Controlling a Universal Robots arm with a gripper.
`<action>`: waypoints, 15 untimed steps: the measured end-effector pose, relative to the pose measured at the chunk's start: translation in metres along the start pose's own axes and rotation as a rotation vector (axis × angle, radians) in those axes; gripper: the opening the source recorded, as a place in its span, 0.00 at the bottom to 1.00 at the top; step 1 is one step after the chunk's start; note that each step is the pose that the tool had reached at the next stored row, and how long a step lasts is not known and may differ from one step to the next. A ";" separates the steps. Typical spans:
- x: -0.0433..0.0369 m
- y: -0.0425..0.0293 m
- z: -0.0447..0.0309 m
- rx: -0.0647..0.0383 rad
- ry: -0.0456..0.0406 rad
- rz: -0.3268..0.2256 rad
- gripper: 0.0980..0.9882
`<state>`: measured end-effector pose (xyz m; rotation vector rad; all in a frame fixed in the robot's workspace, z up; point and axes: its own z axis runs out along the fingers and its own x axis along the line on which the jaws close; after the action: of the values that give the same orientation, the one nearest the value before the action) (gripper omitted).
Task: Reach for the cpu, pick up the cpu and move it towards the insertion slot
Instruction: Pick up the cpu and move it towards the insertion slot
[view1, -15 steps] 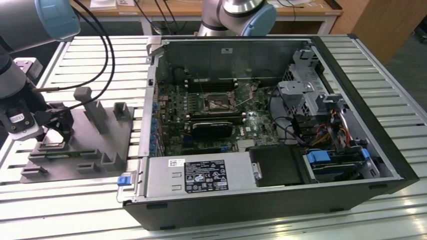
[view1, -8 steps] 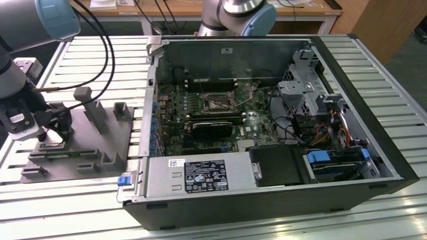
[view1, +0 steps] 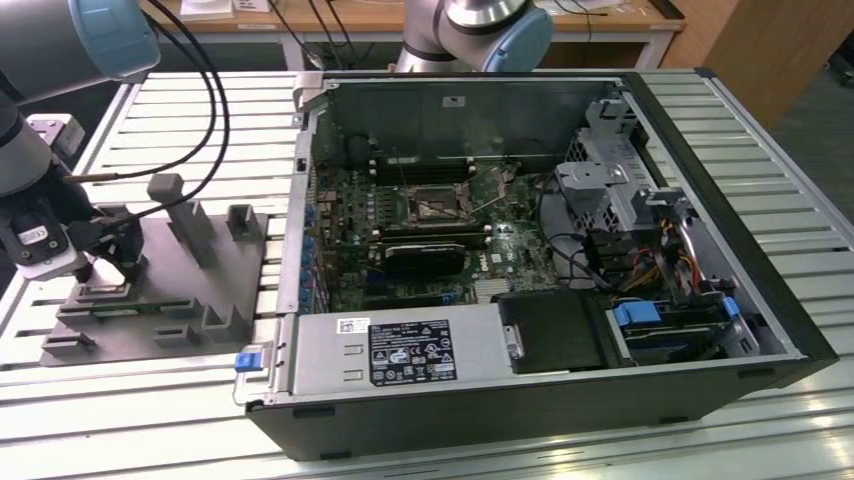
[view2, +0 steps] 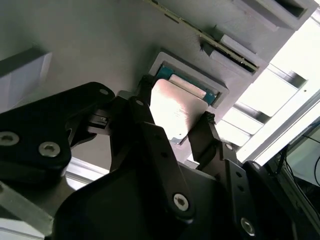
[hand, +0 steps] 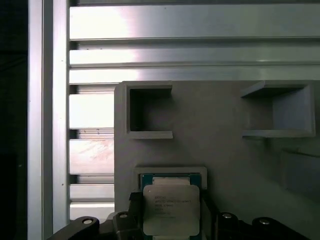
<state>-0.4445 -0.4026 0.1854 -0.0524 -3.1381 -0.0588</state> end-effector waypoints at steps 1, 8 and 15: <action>0.0000 0.0001 -0.0024 0.000 0.0001 0.000 0.50; 0.0001 0.0008 -0.0208 0.000 0.0000 0.000 0.50; 0.0001 0.0014 -0.0381 0.000 -0.0005 0.000 0.50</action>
<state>-0.4445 -0.4027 0.2236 -0.0523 -3.1386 -0.0587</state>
